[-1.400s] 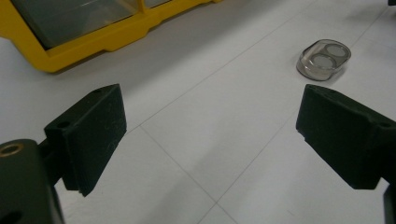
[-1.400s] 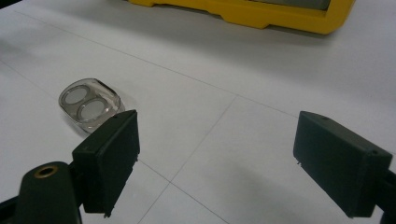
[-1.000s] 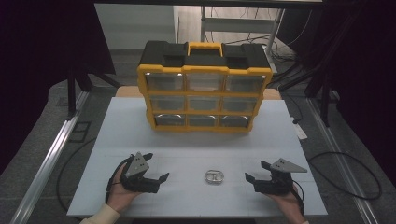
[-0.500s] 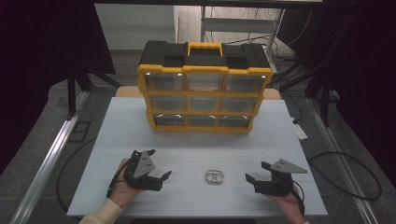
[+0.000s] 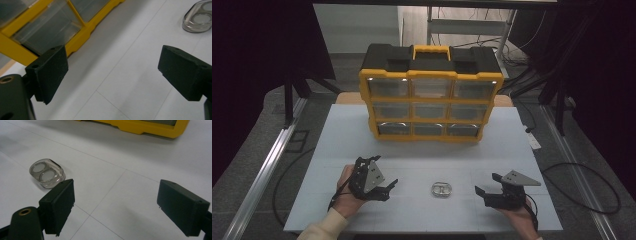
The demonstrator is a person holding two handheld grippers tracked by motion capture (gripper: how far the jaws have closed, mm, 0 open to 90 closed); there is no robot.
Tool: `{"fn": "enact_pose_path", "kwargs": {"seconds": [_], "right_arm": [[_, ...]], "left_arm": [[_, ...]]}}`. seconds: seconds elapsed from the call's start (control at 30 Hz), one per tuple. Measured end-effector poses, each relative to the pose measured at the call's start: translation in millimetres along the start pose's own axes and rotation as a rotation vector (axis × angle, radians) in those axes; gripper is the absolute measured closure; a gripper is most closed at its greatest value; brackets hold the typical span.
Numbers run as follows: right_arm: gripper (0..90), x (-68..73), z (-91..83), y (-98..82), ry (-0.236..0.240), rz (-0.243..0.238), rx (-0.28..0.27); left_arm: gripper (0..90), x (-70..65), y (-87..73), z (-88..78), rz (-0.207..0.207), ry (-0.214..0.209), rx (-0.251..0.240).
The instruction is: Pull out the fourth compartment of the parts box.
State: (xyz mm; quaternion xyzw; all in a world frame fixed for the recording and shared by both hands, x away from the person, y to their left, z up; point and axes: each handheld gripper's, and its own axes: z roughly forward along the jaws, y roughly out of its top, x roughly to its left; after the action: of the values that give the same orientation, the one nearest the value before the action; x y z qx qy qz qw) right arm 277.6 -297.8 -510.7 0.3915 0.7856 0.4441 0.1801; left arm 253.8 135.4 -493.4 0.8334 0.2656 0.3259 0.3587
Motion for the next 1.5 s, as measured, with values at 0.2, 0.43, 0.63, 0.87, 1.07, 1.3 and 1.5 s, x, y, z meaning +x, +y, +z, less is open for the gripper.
{"fn": "enact_pose_path", "kwargs": {"seconds": [0.2, 0.43, 0.63, 0.87, 1.07, 1.3, 1.5], "right_arm": [[15.5, -0.1, 0.6, 0.0, -0.004, 0.001, 0.002], [15.5, -0.5, 0.3, -0.1, -0.006, 0.0, 0.008], [15.5, -0.2, 0.7, -0.2, -0.006, -0.002, 0.009], [15.6, -0.3, 0.9, -0.3, -0.007, -0.002, 0.011], [15.8, 0.3, 1.0, -0.3, -0.01, -0.005, 0.01], [15.7, -0.1, 1.8, -0.7, -0.007, 0.0, 0.019], [15.7, -0.5, 1.7, -0.6, -0.009, 0.001, 0.016]], "left_arm": [[10.0, 0.2, 2.2, -0.2, 0.034, 0.038, -0.002], [10.0, 0.6, 4.4, 1.5, 0.071, 0.079, -0.001], [10.0, 2.3, 7.3, 3.8, 0.095, 0.108, 0.012], [9.9, 4.0, 8.4, 8.2, 0.122, 0.144, 0.013], [9.8, 8.0, 10.0, 12.9, 0.143, 0.19, 0.015], [10.0, 14.0, 16.7, 14.4, 0.15, 0.213, 0.006], [10.5, 21.7, 24.6, 16.1, 0.172, 0.253, -0.002]]}}
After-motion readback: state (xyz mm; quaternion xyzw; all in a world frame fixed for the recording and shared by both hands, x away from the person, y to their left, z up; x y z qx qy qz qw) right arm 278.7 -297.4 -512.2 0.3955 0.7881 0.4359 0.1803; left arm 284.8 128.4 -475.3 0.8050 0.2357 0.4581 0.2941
